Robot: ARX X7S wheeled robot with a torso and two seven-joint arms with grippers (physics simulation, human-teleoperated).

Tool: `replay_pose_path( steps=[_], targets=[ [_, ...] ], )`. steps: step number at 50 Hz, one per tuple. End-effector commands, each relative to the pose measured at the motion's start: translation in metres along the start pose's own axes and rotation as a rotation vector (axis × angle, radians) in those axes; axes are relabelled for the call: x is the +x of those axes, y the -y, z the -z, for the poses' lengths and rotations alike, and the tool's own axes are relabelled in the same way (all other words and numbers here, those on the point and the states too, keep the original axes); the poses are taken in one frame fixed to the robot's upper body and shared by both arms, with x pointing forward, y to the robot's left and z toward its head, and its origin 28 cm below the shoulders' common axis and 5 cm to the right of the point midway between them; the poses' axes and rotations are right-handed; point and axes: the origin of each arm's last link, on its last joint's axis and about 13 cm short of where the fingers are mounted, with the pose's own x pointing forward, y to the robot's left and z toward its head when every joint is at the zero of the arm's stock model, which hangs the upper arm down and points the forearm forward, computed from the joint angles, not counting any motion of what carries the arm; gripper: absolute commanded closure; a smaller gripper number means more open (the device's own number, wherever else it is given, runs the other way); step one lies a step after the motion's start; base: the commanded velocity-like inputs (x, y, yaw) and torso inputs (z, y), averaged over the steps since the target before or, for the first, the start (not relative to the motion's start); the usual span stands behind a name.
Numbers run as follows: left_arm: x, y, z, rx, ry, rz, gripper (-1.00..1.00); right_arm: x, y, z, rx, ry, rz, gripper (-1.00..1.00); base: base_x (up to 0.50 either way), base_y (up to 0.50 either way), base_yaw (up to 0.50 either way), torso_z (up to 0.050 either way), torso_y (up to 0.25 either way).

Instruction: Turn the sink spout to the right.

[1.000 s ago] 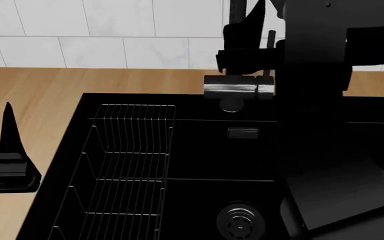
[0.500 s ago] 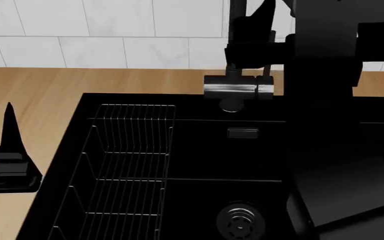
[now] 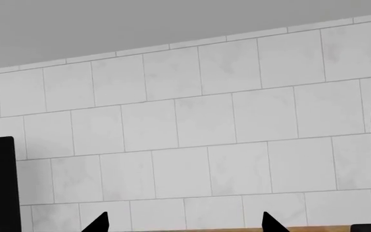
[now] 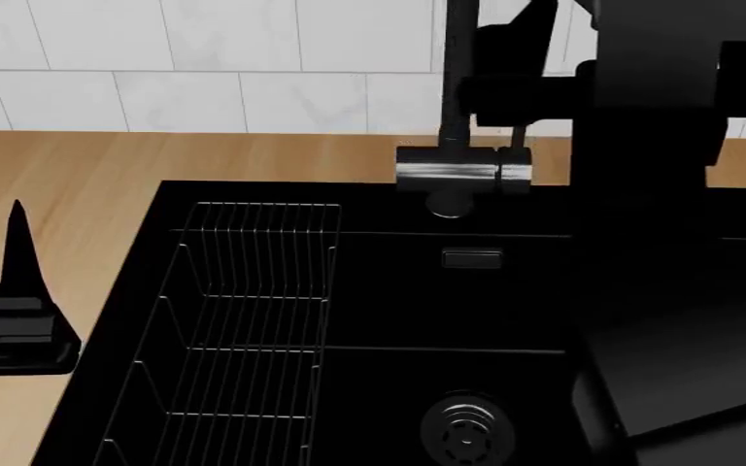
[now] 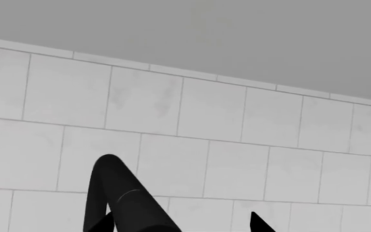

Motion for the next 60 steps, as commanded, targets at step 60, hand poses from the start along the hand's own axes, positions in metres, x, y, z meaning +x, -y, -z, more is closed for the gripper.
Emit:
replay_pose_path(
  steps=[60],
  targets=[
    [0.002, 0.001, 0.001, 0.006, -0.010, -0.007, -1.00, 0.016, 0.025, 0.009, -0.029, -0.012, 0.099, -1.00, 0.00, 0.00, 0.00, 0.000, 0.000]
  ],
)
